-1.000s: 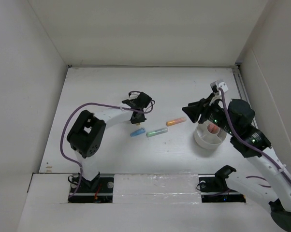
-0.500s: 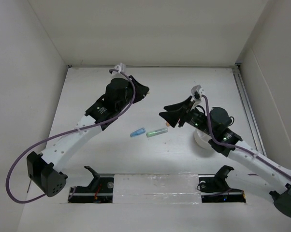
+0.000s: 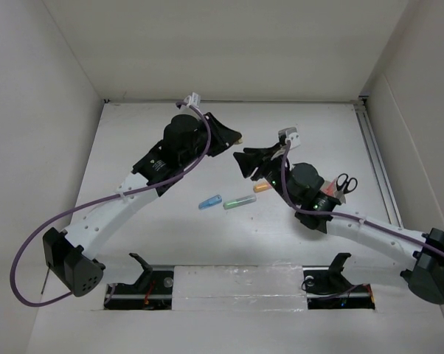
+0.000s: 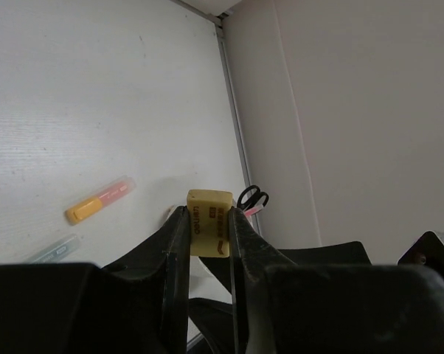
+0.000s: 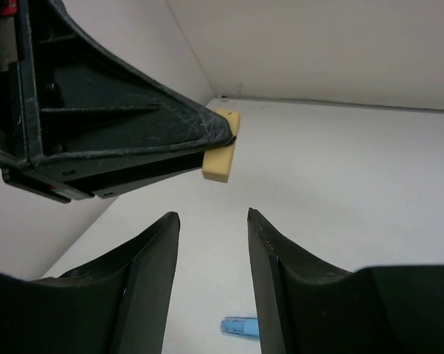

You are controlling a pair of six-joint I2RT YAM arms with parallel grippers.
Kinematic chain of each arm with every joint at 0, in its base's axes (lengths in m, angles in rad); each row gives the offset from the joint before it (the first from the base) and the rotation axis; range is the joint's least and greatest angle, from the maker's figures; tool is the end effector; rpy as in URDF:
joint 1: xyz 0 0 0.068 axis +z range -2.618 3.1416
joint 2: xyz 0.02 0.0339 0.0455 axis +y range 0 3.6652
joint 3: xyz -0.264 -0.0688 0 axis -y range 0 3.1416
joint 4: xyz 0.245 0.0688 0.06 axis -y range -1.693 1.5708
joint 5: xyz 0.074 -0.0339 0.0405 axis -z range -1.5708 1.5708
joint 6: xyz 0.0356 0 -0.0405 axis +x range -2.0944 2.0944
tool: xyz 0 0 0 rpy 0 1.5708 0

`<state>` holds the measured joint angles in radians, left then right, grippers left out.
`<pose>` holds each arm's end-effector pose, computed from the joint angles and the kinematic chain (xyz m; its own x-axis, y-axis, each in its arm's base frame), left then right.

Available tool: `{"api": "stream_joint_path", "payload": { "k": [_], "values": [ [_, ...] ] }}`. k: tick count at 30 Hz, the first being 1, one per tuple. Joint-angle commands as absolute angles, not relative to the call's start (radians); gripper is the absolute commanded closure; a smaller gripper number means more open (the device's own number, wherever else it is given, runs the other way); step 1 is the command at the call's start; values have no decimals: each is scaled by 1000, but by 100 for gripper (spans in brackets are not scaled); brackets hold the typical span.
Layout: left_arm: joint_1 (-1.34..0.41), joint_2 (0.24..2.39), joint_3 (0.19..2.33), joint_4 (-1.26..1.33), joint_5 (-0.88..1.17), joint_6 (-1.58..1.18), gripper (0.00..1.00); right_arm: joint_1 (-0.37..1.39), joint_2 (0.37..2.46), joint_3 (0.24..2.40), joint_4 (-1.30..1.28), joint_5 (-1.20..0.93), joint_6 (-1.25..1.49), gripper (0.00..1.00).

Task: Sort the stationery into containers
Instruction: Pick up the stationery from the center of the board.

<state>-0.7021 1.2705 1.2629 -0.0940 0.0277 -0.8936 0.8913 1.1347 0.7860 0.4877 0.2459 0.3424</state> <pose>0.2256 -0.1922 0.4127 -0.5680 -0.5399 -0.6212 0.3574 0.5181 -0.7771 0.1744 0.2020 0.3405 -0.1204 0.3691 -0.9215 -0.5972 0.7146 0.3643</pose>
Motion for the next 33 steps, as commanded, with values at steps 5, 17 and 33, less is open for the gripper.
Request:
{"api": "stream_joint_path", "payload": {
  "k": [5,17,33],
  "values": [
    [-703,1261,1299,-72,63,-904,100,904,1137,854,580,339,308,52],
    [-703,1292,1281,-14,176,-893,100,865,1196,874,603,319,344,61],
    [-703,1272,1263,-6,224,-922,100,847,1207,847,693,385,373,100]
  ]
}}
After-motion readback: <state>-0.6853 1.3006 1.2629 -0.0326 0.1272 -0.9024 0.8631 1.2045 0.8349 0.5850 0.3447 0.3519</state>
